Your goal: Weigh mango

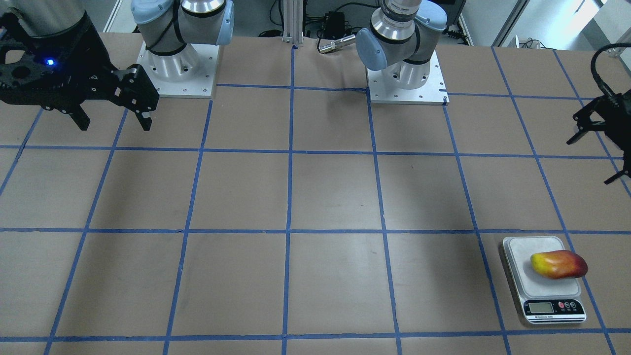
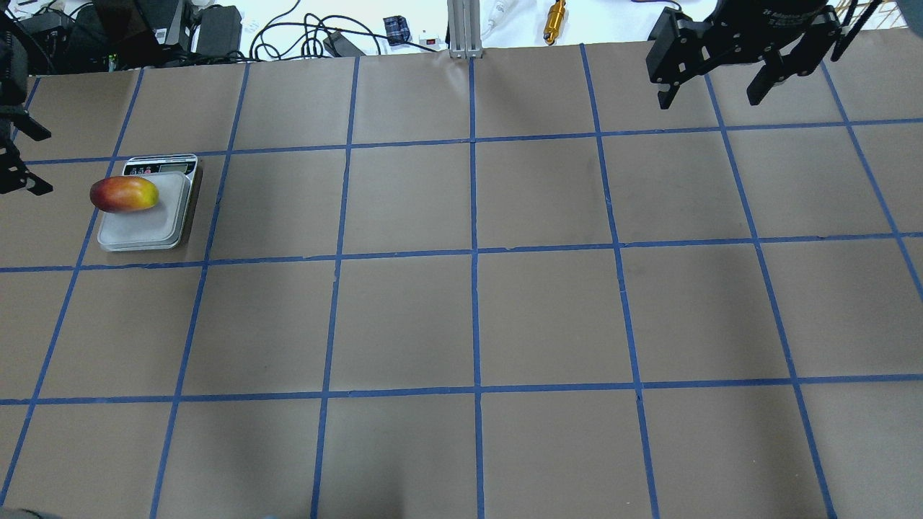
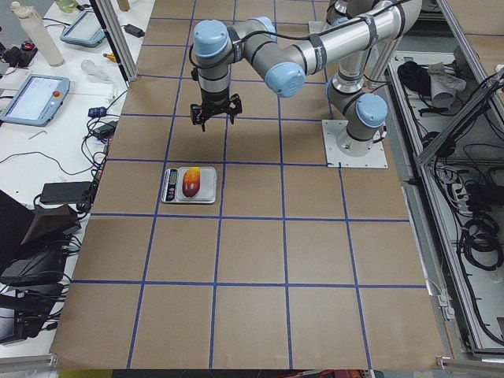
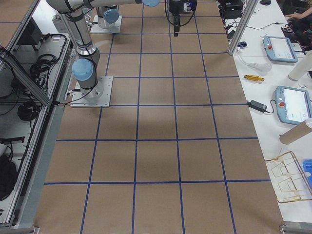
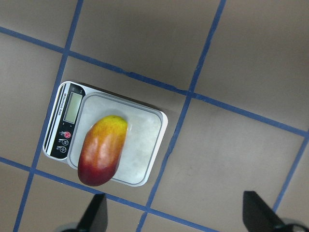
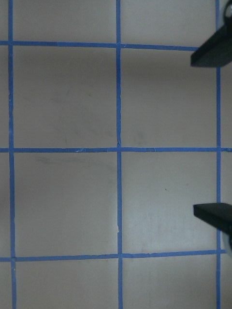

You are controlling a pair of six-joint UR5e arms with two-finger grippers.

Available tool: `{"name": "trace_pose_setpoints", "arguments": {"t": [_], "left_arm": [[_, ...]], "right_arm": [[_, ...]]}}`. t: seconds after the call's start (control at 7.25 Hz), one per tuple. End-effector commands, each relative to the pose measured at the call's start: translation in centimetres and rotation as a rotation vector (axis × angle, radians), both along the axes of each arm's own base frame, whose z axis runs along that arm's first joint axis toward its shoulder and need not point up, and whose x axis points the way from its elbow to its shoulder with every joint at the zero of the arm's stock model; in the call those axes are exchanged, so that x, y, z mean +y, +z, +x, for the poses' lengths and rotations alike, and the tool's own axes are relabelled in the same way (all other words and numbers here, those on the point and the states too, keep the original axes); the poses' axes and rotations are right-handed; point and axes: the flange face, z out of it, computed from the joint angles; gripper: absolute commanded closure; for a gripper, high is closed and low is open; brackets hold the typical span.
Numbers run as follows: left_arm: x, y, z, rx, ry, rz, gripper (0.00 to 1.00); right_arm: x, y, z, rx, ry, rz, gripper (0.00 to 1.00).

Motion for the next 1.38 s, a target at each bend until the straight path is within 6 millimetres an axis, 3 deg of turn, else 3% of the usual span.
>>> {"name": "trace_pose_setpoints", "arguments": {"t": [0.0, 0.14, 0.41, 0.83, 0.97, 1.24], "left_arm": [[3.2, 2.8, -2.0, 0.014, 0.255, 0.034, 0.00], [3.3, 3.3, -4.1, 0.018, 0.349, 0.044, 0.00], [2.7, 4.0, -13.8, -0.009, 0.501, 0.052, 0.00], [2.6, 2.9, -24.8, -0.020, 0.779, 0.071, 0.00], [2.7, 2.5, -27.4, -0.025, 0.840, 0.071, 0.00], [2.7, 1.5, -30.3, -0.028, 1.005, 0.090, 0.00]], "right_arm": [[0.0, 0.0, 0.0, 0.000, 0.000, -0.001, 0.00], [0.0, 0.0, 0.0, 0.000, 0.000, 0.001, 0.00], [0.0, 0.0, 0.0, -0.001, 0.000, 0.001, 0.00], [0.0, 0.0, 0.0, -0.001, 0.000, 0.001, 0.00], [0.0, 0.0, 0.0, -0.001, 0.000, 0.001, 0.00], [0.0, 0.0, 0.0, -0.001, 0.000, -0.001, 0.00]]}}
